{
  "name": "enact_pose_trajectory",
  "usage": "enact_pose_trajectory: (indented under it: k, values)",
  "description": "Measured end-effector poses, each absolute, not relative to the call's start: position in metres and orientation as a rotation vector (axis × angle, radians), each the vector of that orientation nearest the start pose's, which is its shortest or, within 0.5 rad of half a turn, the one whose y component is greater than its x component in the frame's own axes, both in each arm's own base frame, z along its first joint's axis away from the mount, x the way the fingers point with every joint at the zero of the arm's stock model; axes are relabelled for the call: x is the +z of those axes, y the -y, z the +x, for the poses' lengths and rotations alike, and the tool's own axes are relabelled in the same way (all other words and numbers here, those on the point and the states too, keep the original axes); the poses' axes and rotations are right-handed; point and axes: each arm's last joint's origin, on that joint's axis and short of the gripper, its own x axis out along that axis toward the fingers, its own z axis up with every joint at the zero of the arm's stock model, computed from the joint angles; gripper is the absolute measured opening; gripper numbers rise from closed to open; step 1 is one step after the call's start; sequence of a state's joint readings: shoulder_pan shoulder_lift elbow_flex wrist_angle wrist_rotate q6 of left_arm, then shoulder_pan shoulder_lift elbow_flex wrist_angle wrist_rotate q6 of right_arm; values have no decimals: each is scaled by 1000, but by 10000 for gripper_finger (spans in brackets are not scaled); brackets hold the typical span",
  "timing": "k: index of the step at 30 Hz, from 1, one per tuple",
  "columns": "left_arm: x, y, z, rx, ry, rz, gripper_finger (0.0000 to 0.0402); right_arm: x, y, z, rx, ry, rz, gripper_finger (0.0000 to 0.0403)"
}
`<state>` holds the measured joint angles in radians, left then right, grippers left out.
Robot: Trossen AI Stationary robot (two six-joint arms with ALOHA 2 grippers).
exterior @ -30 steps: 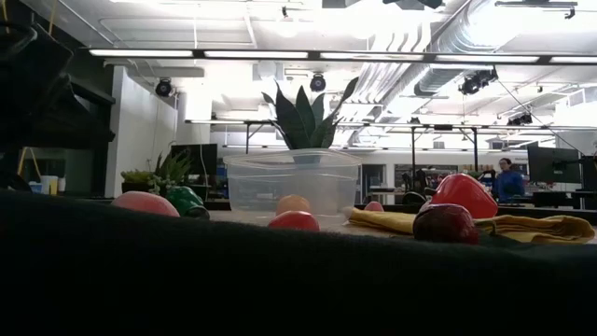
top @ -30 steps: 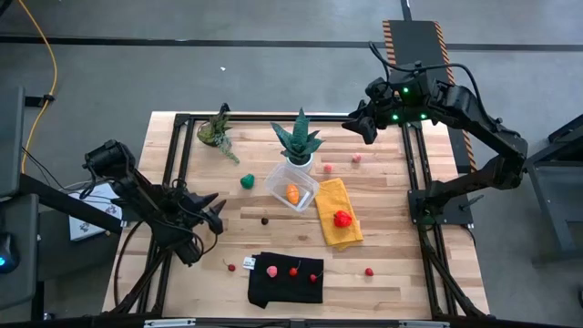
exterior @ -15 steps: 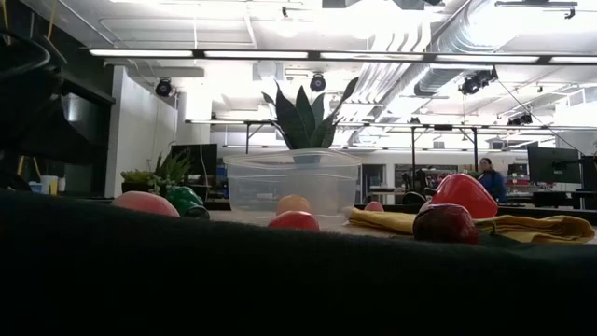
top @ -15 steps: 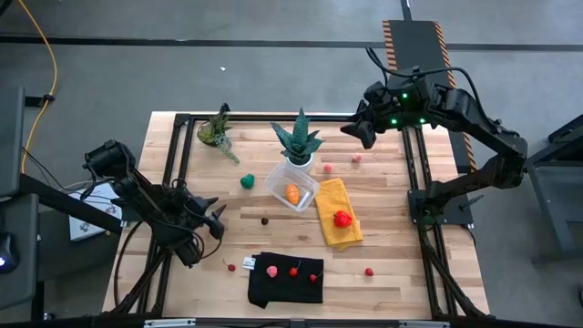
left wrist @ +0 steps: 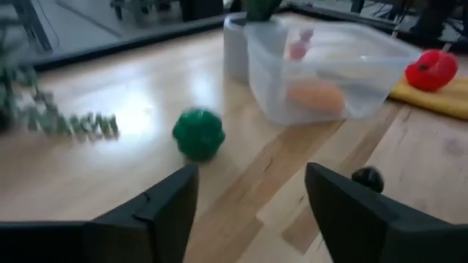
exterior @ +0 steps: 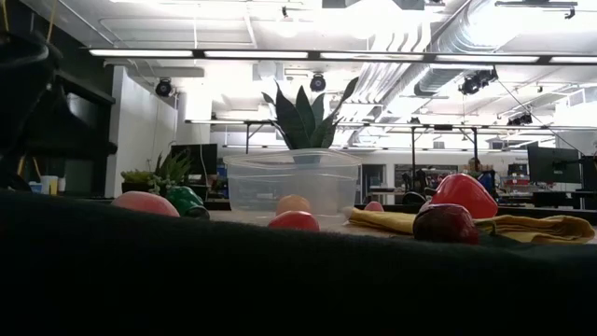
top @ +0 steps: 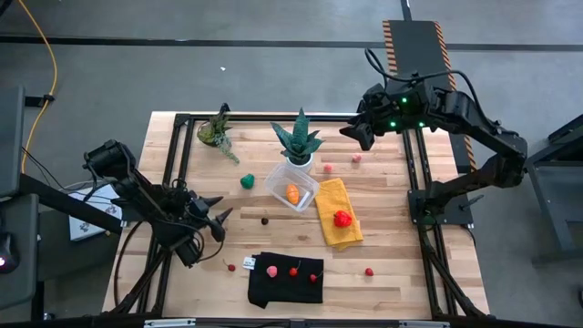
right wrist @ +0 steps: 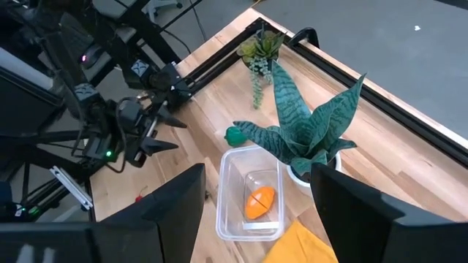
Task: Pick and placing Produce into tupperware
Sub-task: Put the green bell pepper into the transparent container
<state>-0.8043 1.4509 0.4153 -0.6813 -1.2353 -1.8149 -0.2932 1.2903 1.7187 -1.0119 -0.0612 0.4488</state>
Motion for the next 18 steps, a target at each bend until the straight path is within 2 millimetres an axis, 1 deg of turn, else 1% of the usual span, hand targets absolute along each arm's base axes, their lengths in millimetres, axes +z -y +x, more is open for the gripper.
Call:
enact_pose_trajectory:
  k: [5, 9, 13, 18]
  values:
    - [88, 80, 115, 809, -264, -314, 325, 460, 60, 217, -364, -516, 529, 238]
    - [81, 74, 109, 807, -261, -322, 371, 460, 60, 217, -370, -513, 547, 238]
    - [81, 72, 107, 804, -279, -255, 387, 460, 60, 217, -370, -513, 547, 238]
    - [81, 73, 109, 778, -305, -138, 377, 460, 60, 217, -370, -513, 547, 238]
